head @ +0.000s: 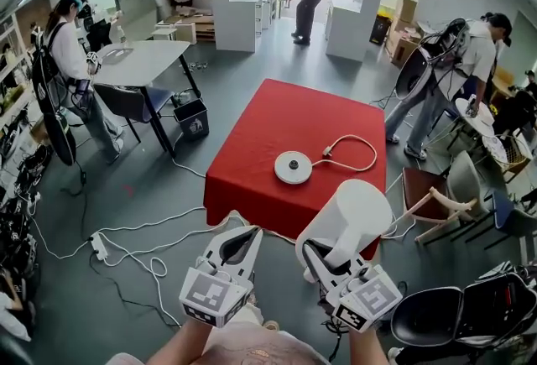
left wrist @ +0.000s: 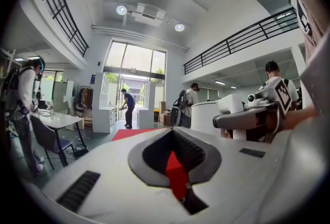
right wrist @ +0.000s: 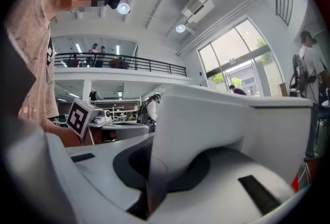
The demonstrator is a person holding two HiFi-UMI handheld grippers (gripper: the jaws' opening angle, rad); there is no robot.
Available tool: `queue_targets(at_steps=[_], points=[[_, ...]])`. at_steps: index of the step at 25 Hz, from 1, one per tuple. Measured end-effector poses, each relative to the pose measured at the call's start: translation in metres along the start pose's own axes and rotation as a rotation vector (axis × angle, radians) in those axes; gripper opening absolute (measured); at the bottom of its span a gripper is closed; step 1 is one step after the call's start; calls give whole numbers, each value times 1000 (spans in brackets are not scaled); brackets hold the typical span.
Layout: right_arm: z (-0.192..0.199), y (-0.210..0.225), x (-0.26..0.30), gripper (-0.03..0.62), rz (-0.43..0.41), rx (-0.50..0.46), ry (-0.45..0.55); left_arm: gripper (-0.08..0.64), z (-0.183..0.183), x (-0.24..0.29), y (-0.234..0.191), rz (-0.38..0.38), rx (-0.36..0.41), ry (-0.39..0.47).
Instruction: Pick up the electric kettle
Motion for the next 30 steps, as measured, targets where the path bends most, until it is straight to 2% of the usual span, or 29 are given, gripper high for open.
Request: queue_targets(at_steps=[17,30], points=[[4,-62,-25,35,47,14,27,-3,-13,-54,8,25,-12,33],[10,-70,-15,37,81,-1,10,-3,-9,-64,1,54,-12,36]])
Point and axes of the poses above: the fingertips, and each gripper's own axes: x forward along the fingers, y to its right, z out of its underside, the point moved 7 cm from there along -x, backward along the fingers, and after that the axes turned 4 degrees about x, right-handed, at the moved point
